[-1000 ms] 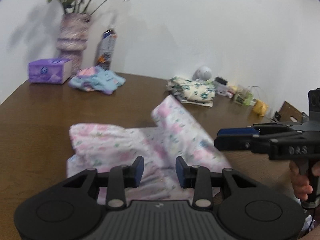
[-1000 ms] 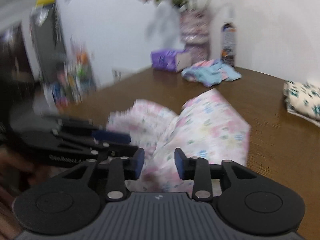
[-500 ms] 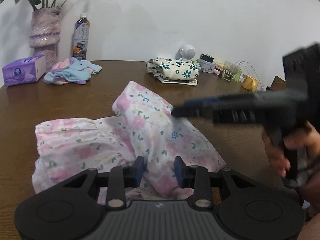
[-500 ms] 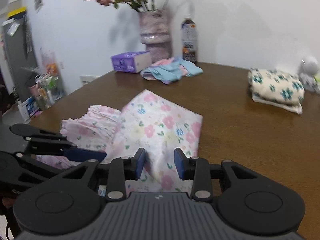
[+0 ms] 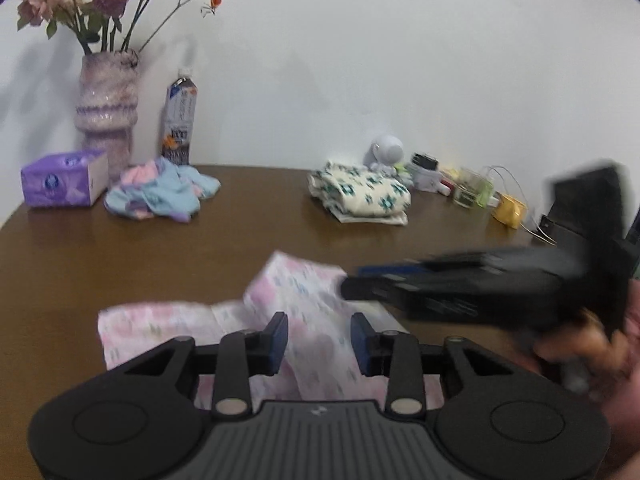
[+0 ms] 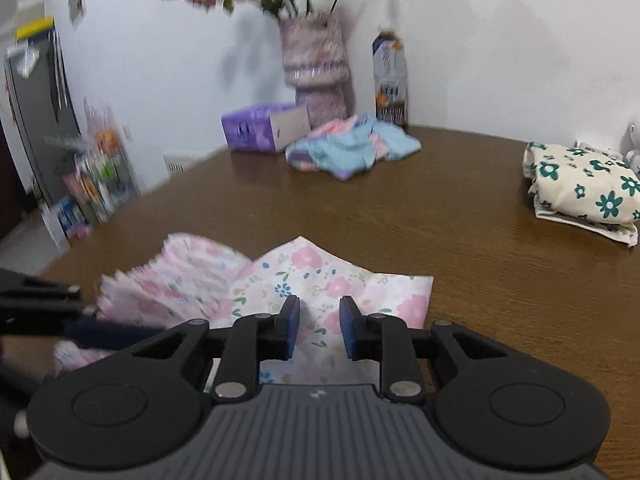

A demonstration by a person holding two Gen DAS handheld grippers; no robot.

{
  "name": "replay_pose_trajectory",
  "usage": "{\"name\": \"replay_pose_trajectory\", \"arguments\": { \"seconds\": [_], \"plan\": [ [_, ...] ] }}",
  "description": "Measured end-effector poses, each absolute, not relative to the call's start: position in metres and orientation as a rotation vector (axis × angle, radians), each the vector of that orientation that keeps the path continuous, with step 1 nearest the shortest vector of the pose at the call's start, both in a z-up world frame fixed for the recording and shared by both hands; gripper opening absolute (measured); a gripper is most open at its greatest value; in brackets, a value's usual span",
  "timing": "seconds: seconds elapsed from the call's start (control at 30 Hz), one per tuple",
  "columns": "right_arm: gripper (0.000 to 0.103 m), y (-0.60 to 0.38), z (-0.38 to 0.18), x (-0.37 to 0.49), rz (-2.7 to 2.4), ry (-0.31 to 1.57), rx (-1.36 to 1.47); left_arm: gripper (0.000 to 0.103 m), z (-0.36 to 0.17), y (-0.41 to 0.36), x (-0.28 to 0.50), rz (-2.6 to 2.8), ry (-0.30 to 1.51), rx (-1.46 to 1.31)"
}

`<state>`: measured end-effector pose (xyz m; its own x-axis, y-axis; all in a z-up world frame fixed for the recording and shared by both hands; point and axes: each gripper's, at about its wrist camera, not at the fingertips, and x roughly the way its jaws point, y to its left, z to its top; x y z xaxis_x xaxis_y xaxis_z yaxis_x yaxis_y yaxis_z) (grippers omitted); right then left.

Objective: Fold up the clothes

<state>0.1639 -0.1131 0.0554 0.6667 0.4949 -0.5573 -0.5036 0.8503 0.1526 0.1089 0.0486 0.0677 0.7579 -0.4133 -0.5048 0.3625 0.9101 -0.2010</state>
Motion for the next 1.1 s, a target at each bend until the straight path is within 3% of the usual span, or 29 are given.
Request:
{"name": "replay_pose_trajectory", "arguments": {
  "seconds": [0.1, 0.33, 0.53, 0.7, 0.9, 1.1],
  "plan": [
    [0.023, -0.127, 0.065, 0.151, 0.541, 0.578, 0.006, 0.031, 0.066, 0.039, 0.133, -0.423, 0.574, -0.085],
    [0.023, -0.136, 0.046, 0.146, 0.521, 0.638, -0.001, 0.019, 0.035, 0.032, 0.164, -0.373, 0.686, -0.074],
    [0.023, -0.14, 0.047, 0.143, 0.539, 0.622, 0.015, 0.026, 0.051, 0.041, 0.16, -0.389, 0.605, -0.121],
    [0.023, -0.145, 0.05, 0.134, 0.541, 0.604, 0.024, 0.023, 0.034, 0.036, 0.176, -0.368, 0.695, -0.12],
    [0.024, -0.151, 0.054, 0.123, 0.543, 0.582, 0.035, 0.026, 0.048, 0.051, 0.137, -0.392, 0.619, -0.138],
    [0.024, -0.149, 0.042, 0.115, 0.553, 0.624, 0.027, 0.024, 0.037, 0.045, 0.131, -0.383, 0.68, -0.132]
  ]
}}
